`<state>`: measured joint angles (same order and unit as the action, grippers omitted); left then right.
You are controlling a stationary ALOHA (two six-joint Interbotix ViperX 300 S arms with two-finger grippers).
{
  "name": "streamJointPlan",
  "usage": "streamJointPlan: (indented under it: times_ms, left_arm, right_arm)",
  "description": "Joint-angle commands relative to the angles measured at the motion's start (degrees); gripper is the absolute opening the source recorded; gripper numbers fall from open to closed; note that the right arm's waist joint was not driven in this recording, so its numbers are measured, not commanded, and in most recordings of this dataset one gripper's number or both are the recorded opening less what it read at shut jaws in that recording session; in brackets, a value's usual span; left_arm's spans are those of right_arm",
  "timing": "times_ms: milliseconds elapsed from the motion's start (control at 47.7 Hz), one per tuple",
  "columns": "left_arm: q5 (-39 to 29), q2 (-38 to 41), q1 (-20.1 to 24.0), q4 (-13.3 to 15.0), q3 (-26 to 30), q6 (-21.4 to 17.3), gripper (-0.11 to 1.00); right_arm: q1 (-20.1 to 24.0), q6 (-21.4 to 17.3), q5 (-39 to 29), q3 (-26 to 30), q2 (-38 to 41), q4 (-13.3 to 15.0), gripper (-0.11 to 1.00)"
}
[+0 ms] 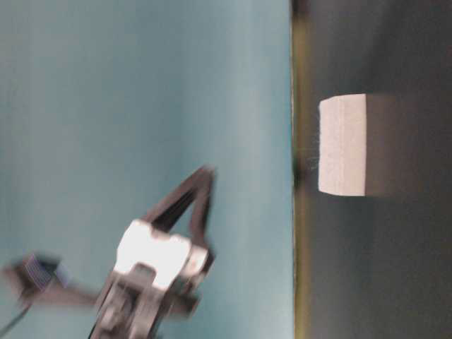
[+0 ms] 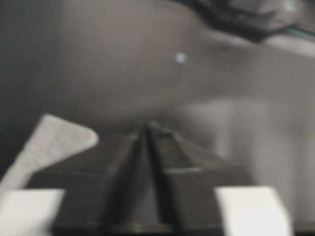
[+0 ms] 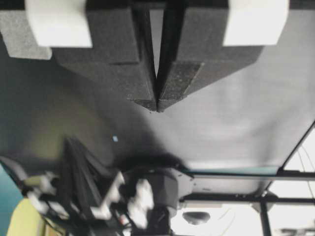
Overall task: Push the sponge with the left arm to wipe the table.
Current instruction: 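Move the left gripper forward toward the white sponge, then close the left gripper on the white sponge's near edge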
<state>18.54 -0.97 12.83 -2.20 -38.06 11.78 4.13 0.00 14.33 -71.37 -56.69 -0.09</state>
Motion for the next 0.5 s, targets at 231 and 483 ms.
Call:
streamJointPlan:
  times_ms: [231,483]
  left_arm:
    - [-5.54,15.47,3.25,-0.26,13.89,2.11,0.72]
    - [-6.24,21.53,6.50,-0.26,18.02,1.67,0.68]
  right_arm:
    - [0.00,-0.53,0.18,-0.26,-0.18,0.00,-0.01]
    - [0.00,-0.44,0.18,-0.70,-0.18,0.00,-0.01]
